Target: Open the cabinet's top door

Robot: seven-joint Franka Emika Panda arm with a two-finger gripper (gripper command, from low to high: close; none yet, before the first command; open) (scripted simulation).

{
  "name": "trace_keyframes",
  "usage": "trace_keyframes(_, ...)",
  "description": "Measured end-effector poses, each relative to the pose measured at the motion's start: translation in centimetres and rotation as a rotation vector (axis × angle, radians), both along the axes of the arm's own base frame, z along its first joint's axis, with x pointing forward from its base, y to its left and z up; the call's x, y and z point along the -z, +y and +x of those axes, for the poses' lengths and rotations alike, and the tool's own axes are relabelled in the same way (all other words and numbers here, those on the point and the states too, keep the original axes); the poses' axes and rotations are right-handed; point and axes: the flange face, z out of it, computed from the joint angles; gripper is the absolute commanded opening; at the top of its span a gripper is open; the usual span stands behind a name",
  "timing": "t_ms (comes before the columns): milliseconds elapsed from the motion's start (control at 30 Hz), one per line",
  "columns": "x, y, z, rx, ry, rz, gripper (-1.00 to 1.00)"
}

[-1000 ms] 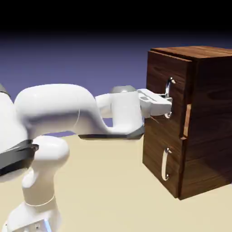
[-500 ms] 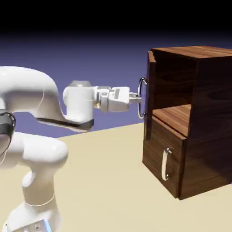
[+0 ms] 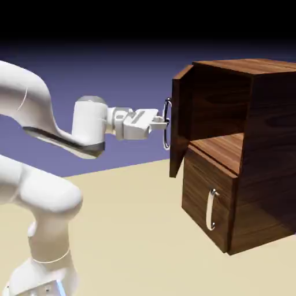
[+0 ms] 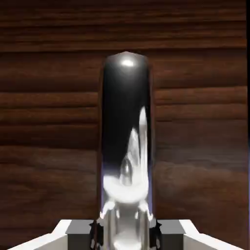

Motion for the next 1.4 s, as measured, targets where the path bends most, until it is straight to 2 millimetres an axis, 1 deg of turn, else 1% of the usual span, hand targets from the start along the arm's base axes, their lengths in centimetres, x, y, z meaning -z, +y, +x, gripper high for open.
trace_keyframes(267,-0.1,-0.4,0.1,-0.013,0.012,-0.001,-1.0)
trace_keyframes(333,-0.1,-0.2,0.0,-0.006,0.012,-0.002,-1.0)
trace_keyframes(400,0.0,0.5,-0.3,0.021,0.011,-0.001,-1.0)
trace_keyframes(600,-0.1,4.1,-1.6,0.155,0.011,0.002,-1.0)
trace_keyframes(767,-0.1,7.9,-2.4,0.293,0.01,0.006,-1.0)
trace_keyframes(900,-0.1,11.1,-2.7,0.406,0.01,0.008,-1.0)
trace_keyframes(1067,-0.1,15.0,-2.6,0.546,0.01,0.01,-1.0)
trace_keyframes(1167,-0.1,17.0,-2.3,0.619,0.01,0.011,-1.0)
trace_keyframes(1267,-0.1,18.7,-1.9,0.68,0.01,0.012,-1.0)
trace_keyframes(1400,-0.1,20.4,-1.4,0.744,0.01,0.012,-1.0)
